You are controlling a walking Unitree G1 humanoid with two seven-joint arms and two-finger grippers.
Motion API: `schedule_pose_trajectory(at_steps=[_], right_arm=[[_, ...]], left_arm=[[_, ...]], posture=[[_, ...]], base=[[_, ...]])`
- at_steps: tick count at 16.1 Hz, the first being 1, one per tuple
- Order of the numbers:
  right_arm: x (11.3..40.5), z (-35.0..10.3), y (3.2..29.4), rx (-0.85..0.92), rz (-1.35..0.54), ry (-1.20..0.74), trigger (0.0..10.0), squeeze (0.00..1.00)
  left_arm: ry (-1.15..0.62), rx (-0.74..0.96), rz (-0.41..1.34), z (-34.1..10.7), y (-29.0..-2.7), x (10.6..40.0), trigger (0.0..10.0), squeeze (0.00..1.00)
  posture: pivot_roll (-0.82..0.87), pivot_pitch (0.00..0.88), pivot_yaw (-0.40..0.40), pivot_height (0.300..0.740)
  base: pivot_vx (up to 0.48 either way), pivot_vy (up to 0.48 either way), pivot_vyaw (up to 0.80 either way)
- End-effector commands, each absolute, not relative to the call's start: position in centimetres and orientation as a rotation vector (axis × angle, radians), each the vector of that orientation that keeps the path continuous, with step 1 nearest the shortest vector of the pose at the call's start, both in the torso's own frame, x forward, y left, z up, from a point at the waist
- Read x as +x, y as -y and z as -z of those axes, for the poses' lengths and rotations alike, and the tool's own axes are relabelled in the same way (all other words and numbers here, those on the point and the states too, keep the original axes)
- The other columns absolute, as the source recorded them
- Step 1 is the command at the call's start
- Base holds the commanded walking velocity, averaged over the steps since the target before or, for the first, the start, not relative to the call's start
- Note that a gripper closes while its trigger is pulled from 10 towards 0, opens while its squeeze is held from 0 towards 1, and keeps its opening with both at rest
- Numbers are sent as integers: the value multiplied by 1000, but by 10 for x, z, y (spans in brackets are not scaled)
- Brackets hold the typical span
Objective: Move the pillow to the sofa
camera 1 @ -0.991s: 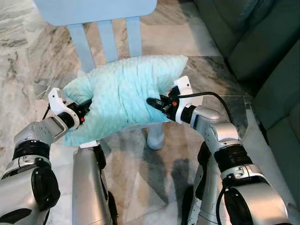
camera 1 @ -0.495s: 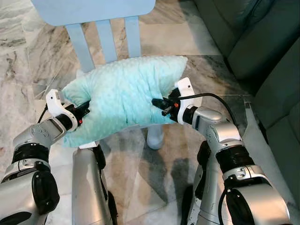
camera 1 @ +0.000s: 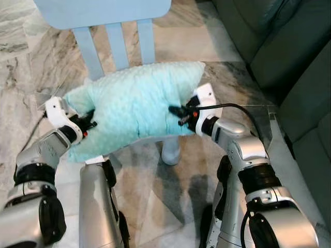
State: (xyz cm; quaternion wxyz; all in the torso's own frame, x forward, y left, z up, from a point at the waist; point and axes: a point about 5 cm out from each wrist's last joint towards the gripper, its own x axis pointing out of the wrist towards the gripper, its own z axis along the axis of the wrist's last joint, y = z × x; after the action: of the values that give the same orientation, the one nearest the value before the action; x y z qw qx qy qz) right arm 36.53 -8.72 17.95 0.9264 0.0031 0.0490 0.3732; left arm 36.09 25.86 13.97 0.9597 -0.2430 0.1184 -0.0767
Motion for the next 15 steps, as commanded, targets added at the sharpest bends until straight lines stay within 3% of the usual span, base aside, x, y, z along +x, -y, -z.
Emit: schedule_pose_trajectory(at_steps=[1, 6, 9, 13, 15], right_arm=[[362, -188, 87, 16, -743, -24, 0, 0], [350, -204, 113, 70, -531, 156, 0, 0], [346, -205, 123, 103, -427, 204, 0, 0], [344, -214, 128, 77, -395, 244, 0, 0], [334, -213, 137, 62, -345, 258, 0, 0]], left_arm=[[-99, -436, 92, -148, -265, 360, 0, 0], [191, -372, 19, -166, -258, 352, 0, 0], [314, -282, 15, -187, -249, 354, 0, 0], [338, -293, 6, -197, -237, 360, 0, 0], [328, -282, 55, -192, -217, 355, 0, 0]], posture=[[-54, 110, 5, 380], [-70, 4, 20, 380], [-77, 0, 30, 380], [-85, 0, 46, 380], [-92, 0, 59, 380]], base=[[0, 0, 0], [0, 0, 0], [0, 0, 0], [0, 0, 0], [0, 0, 0]])
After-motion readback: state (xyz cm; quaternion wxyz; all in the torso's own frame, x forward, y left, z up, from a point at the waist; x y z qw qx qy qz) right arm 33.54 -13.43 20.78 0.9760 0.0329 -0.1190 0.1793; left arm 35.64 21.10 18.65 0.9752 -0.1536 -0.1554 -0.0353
